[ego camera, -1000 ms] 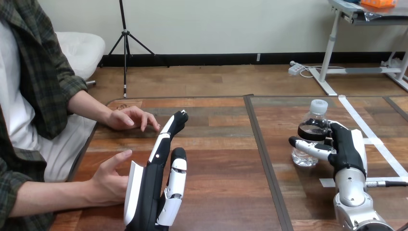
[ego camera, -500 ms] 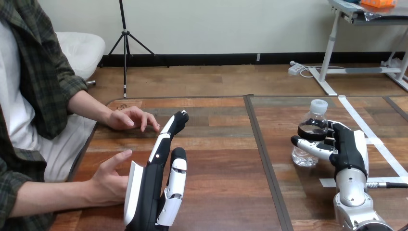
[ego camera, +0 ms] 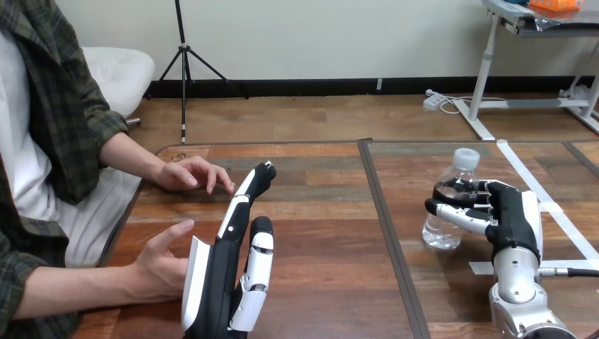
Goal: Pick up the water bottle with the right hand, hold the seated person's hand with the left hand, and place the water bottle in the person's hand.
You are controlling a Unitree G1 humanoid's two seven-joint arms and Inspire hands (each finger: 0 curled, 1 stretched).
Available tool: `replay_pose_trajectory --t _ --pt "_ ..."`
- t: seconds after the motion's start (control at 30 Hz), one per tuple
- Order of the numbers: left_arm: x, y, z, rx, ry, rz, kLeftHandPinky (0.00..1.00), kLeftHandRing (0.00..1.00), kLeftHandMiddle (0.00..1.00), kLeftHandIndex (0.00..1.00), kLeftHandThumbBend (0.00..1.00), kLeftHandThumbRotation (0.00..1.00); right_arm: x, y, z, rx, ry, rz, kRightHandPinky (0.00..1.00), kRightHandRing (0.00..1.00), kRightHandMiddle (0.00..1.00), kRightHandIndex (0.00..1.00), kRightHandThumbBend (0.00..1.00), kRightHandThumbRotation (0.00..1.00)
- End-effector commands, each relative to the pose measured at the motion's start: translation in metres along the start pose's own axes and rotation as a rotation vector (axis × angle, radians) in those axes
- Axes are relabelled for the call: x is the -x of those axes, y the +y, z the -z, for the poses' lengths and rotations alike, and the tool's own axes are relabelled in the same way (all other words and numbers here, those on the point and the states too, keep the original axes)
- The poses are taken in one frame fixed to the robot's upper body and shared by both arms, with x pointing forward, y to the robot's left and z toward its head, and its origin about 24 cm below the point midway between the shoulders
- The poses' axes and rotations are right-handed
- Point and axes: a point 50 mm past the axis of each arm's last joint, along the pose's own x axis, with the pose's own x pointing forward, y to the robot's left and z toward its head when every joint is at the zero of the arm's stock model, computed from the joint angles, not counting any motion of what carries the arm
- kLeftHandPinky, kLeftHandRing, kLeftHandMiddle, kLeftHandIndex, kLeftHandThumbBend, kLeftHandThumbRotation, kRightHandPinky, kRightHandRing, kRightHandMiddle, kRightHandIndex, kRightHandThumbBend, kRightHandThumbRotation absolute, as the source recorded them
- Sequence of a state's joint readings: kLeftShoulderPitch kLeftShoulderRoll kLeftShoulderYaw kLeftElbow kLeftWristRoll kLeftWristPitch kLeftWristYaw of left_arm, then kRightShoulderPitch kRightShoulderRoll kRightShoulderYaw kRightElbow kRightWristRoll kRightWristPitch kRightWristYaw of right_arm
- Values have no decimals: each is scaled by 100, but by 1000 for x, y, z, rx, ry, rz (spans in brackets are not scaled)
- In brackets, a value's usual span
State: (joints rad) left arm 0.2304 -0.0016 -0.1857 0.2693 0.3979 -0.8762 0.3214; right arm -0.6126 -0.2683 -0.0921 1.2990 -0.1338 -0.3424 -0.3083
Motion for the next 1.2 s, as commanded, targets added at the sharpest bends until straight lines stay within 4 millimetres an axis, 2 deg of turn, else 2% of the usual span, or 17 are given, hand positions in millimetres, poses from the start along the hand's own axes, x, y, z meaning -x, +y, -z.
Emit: replay_pose_trajectory --t 0.0,0.57,1.17 --pt "-8 0 -6 13 -55 -5 94 90 89 90 1 100 -11 4 -37 -58 -109 14 50 54 57 58 76 0" --pt "-7 -1 -6 21 -52 -9 94 90 89 90 2 100 -10 4 -37 -38 -121 25 46 51 55 58 76 0" --pt "-6 -1 -5 8 -41 -10 93 89 89 89 1 100 -9 3 -35 -47 -130 28 50 51 52 57 75 0"
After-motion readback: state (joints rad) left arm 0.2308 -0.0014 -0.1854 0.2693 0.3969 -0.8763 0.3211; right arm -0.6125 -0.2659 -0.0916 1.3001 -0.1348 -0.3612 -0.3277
